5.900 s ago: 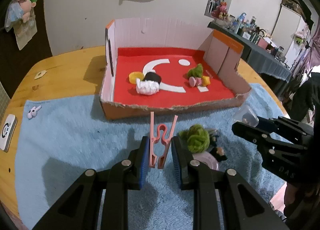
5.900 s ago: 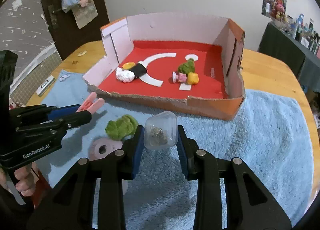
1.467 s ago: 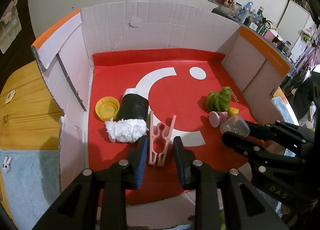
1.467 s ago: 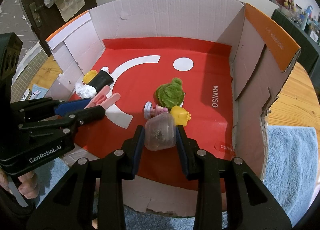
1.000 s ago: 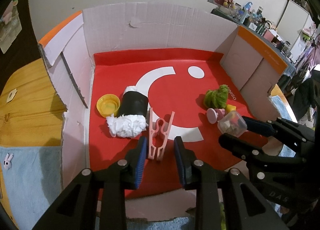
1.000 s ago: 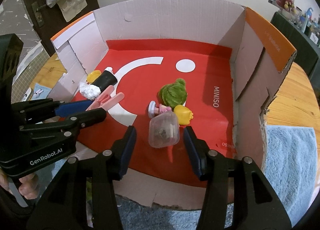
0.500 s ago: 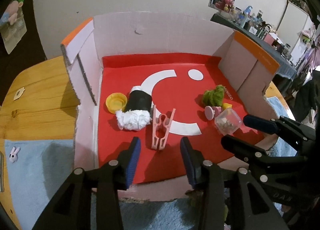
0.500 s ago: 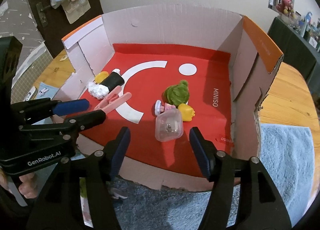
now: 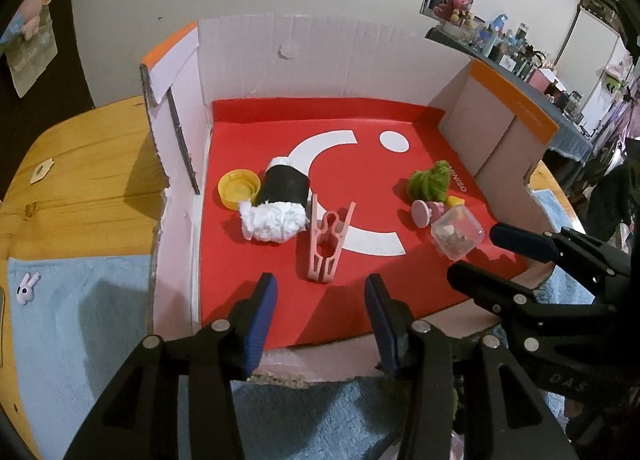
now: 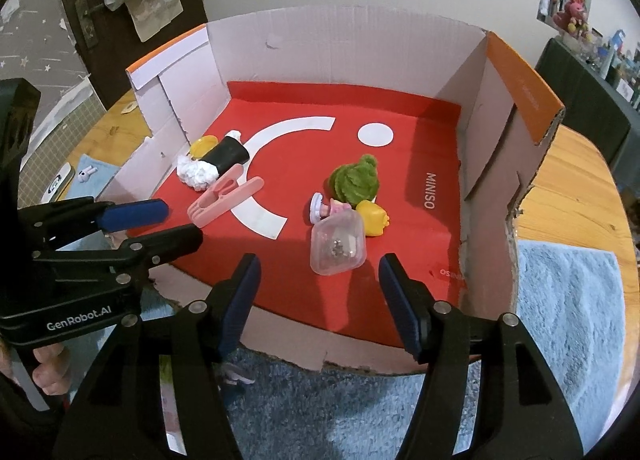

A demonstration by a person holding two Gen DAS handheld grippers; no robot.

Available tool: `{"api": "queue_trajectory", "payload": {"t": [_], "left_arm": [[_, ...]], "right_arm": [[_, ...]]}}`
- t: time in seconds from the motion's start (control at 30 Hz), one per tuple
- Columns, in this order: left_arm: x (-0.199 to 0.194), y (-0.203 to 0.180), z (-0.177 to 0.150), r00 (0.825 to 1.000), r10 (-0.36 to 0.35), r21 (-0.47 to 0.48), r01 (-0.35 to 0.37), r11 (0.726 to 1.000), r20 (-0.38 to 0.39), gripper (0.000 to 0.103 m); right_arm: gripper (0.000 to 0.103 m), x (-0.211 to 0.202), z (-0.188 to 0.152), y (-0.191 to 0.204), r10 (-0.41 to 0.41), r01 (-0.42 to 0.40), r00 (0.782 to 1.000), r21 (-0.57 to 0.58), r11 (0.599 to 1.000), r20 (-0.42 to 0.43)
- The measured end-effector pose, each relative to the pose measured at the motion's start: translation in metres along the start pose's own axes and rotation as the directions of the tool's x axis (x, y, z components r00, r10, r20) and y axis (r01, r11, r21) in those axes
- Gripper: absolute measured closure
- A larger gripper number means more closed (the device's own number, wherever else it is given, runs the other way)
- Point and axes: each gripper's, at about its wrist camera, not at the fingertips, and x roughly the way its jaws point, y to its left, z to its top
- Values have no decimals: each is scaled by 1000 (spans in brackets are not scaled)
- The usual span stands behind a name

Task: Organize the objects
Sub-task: 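Withdraw both tools from the box back over the towel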

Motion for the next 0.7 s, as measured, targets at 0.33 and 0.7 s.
{"api": "queue_trajectory", "payload": {"t": [0.33,0.7], "left_arm": [[-19,-2,-5,1000,-18,4,18,1000,25,55],[-38,-4,-15,998,-16,2,16,1000,55,45]], "right_arm": [[31,-15,-3,-1,7,-8,999,19,1000,34],[31,-31,-12,3,-3,2,998,21,1000,59]]}}
